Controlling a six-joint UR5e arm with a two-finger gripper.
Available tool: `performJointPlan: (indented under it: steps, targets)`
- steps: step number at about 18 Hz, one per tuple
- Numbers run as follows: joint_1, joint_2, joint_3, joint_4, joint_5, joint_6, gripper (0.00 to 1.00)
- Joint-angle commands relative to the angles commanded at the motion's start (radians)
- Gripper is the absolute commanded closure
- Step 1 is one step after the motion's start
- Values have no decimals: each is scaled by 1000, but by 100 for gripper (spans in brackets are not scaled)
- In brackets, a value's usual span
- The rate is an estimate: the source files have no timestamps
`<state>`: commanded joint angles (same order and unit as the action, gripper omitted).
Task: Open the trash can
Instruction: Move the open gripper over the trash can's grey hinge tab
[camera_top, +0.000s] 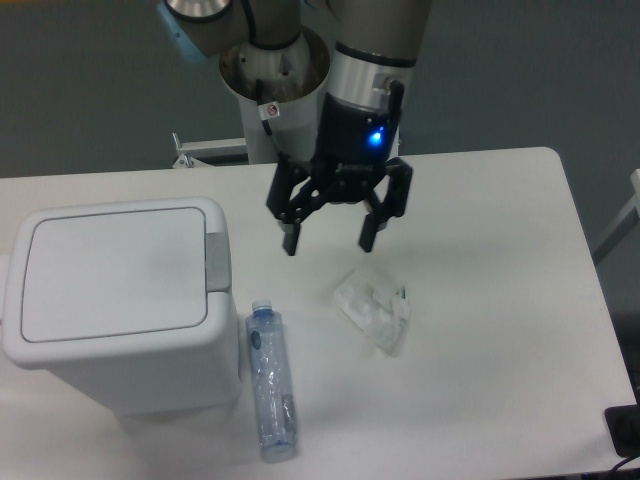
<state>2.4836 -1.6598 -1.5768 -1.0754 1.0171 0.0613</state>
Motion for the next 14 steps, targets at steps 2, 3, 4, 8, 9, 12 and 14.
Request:
performJointPlan:
  steps: [2,3,4,8,9,12,14]
  targets:
    - [-15,11,-35,3,9,9,0]
    - [-15,12,-45,3,9,11,0]
    - [-15,12,-52,3,9,12,0]
    - [-25,8,-57,5,9,11,0]
    - [-31,8,-57,5,9,11,0]
    - [-35,6,-69,24,9,11,0]
    - [-45,6,-98,76,14,11,0]
